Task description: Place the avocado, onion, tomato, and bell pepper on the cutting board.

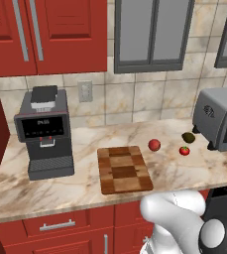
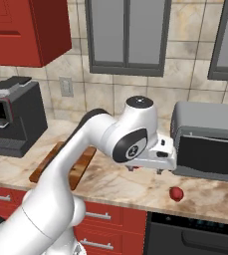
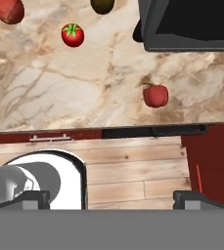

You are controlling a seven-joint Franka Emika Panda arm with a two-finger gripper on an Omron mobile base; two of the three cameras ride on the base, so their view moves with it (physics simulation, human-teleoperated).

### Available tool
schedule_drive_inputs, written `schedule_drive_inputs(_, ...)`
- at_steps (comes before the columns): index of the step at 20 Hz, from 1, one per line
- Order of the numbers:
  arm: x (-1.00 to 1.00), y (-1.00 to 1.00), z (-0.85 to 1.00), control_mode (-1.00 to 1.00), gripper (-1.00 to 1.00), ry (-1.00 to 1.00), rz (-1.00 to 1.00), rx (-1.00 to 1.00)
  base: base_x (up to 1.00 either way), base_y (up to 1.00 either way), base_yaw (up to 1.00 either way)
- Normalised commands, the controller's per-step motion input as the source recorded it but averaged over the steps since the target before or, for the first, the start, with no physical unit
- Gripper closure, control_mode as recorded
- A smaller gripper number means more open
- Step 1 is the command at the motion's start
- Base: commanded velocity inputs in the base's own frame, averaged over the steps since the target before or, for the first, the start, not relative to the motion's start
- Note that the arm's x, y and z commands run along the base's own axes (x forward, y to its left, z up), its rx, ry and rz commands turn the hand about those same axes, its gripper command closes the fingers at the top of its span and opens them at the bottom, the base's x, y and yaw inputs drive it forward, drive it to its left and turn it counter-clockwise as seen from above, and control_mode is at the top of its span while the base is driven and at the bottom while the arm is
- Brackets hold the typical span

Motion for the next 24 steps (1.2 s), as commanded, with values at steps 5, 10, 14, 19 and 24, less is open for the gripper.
schedule_drive_inputs(5, 0.15, -0.21, -0.07, -1.00, -1.00, 0.00, 0.00, -0.03, 0.00, 0.00, 0.00)
schedule_drive_inputs(10, 0.27, -0.20, -0.08, -1.00, -1.00, 0.04, 0.00, 0.00, 0.00, 0.00, 0.00)
schedule_drive_inputs(14, 0.20, -0.16, -0.27, -1.00, -1.00, 0.05, 0.00, 0.00, 0.00, 0.00, 0.00)
schedule_drive_inputs(19, 0.14, -0.18, -0.29, -1.00, -1.00, 0.03, 0.00, 0.00, 0.00, 0.00, 0.00)
schedule_drive_inputs(24, 0.08, -0.18, -0.13, -1.00, -1.00, 0.01, 0.00, 0.02, 0.00, 0.00, 0.00)
